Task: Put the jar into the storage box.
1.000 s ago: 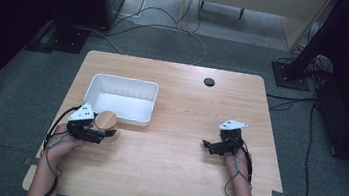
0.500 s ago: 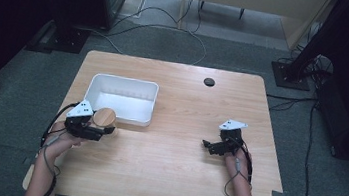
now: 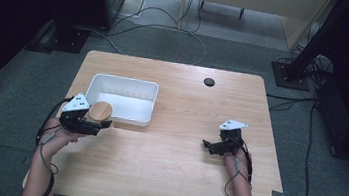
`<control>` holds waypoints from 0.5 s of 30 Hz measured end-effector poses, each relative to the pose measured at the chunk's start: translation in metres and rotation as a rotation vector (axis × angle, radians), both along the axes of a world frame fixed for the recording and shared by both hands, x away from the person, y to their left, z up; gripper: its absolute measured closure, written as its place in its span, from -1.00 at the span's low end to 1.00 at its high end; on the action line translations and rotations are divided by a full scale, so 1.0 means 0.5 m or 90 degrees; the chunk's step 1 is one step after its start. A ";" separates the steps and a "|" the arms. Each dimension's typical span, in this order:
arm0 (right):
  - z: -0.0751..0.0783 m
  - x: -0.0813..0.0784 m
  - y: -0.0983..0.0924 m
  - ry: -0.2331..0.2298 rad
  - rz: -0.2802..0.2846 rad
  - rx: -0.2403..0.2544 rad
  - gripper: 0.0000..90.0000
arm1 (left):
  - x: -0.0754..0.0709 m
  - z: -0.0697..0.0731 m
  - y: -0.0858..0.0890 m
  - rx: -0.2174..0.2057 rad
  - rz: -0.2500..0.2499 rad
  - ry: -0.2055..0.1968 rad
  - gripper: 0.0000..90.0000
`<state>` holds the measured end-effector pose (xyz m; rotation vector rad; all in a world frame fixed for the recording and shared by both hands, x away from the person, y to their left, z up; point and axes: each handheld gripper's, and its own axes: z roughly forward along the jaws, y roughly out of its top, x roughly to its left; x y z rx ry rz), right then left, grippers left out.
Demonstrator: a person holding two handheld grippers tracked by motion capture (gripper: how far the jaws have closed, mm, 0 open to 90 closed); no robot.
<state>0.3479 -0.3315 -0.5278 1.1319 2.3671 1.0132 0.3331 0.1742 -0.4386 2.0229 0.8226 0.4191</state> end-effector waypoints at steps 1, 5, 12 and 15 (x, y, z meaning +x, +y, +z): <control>0.000 0.000 0.000 0.000 0.000 0.000 -1.00 | 0.000 0.000 0.000 0.000 0.000 0.000 -0.43; 0.000 0.000 0.000 0.000 0.000 0.000 -1.00 | 0.001 0.004 0.000 0.001 0.014 0.001 -0.43; 0.000 0.000 0.000 0.000 0.000 0.000 -1.00 | 0.004 0.022 -0.008 0.002 0.072 -0.023 -0.43; 0.000 0.000 0.000 0.000 0.000 0.000 -1.00 | 0.006 0.026 -0.012 0.001 0.087 -0.030 -0.43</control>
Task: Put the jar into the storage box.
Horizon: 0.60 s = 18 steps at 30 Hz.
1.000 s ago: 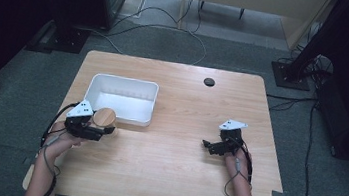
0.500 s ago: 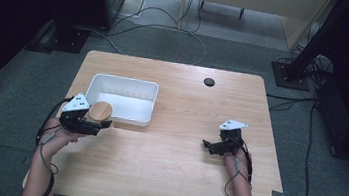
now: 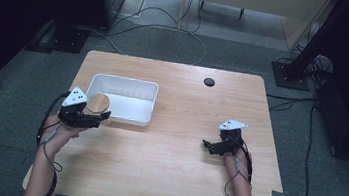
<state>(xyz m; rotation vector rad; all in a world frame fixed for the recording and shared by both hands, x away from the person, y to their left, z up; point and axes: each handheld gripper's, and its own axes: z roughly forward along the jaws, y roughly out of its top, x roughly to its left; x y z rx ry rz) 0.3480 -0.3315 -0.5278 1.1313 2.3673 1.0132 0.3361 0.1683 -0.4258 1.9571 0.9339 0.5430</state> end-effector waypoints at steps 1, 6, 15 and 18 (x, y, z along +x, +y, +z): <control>0.000 0.000 0.000 0.000 0.000 0.000 -1.00 | 0.002 0.004 -0.007 0.003 0.020 -0.014 -0.43; 0.000 0.000 0.000 0.000 0.000 0.000 -1.00 | 0.006 0.008 -0.011 -0.005 0.045 -0.024 -0.43; 0.000 0.000 0.000 0.000 0.000 0.000 -1.00 | 0.023 0.009 -0.020 -0.027 0.103 -0.057 -0.43; 0.000 0.000 0.000 0.000 0.000 0.000 -1.00 | 0.029 0.003 -0.024 -0.023 0.112 -0.075 -0.43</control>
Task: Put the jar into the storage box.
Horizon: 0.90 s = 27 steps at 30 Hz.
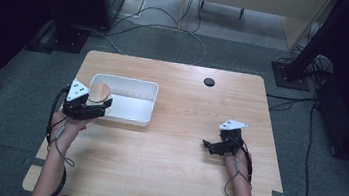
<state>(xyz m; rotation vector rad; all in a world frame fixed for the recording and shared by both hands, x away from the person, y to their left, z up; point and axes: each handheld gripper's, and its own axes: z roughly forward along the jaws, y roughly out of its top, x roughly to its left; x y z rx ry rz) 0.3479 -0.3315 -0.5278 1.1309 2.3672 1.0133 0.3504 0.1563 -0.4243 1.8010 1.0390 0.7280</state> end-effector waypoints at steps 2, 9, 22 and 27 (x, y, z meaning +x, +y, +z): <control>0.000 0.000 0.000 0.000 0.000 0.000 -1.00 | 0.008 -0.010 -0.005 0.002 0.019 -0.020 -0.43; 0.000 0.000 0.000 0.000 0.000 0.000 -1.00 | 0.028 -0.038 -0.016 -0.018 0.047 -0.053 -0.42; 0.000 0.000 0.000 0.000 0.000 0.000 -1.00 | 0.058 -0.093 -0.023 -0.033 0.065 -0.060 -0.43; 0.000 0.000 0.000 0.000 0.000 0.000 -1.00 | 0.073 -0.113 -0.027 -0.030 0.056 -0.043 -0.42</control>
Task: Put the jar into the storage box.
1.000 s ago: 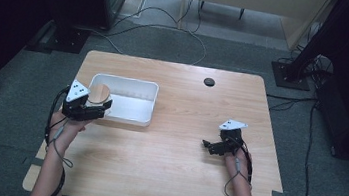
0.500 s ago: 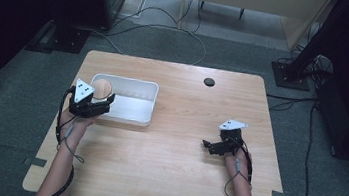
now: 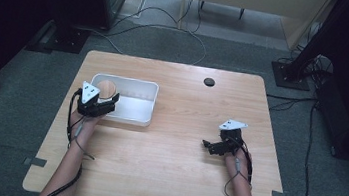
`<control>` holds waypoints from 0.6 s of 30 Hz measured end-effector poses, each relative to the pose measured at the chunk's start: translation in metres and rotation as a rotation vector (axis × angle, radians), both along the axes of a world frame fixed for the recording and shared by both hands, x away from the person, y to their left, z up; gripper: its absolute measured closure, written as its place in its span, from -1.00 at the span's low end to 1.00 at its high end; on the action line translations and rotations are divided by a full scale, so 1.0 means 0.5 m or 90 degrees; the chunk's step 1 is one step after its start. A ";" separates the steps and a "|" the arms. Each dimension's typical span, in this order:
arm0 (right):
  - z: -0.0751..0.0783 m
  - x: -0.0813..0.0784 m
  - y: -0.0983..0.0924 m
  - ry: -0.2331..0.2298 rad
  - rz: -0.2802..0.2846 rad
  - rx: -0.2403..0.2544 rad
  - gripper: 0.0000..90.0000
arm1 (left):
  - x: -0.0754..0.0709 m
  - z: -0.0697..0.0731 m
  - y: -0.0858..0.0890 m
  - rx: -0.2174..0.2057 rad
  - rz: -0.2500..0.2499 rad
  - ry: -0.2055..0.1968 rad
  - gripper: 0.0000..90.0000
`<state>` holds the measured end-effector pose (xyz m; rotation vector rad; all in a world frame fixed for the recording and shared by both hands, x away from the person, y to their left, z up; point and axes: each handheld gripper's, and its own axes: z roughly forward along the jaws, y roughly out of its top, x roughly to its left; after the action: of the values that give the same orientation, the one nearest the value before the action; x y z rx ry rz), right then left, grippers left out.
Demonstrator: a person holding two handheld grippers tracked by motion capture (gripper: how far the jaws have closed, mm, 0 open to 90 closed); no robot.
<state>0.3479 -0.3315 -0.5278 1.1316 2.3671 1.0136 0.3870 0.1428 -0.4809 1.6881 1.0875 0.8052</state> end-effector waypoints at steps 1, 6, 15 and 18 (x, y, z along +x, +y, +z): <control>0.000 0.000 0.000 0.000 0.000 0.000 -1.00 | 0.000 0.000 0.000 0.000 0.000 0.000 -0.42; 0.000 0.000 0.000 0.000 0.000 0.000 -1.00 | 0.011 -0.020 -0.015 0.034 -0.019 0.028 -0.43; 0.000 0.000 0.000 0.000 0.000 0.000 -1.00 | 0.017 -0.027 -0.017 0.035 -0.015 0.049 -0.43; 0.000 0.000 0.000 0.000 0.000 0.000 -1.00 | 0.021 -0.032 -0.017 0.035 -0.021 0.066 -0.43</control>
<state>0.3479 -0.3315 -0.5278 1.1314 2.3676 1.0135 0.3972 0.1343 -0.4968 1.8066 1.1146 0.7393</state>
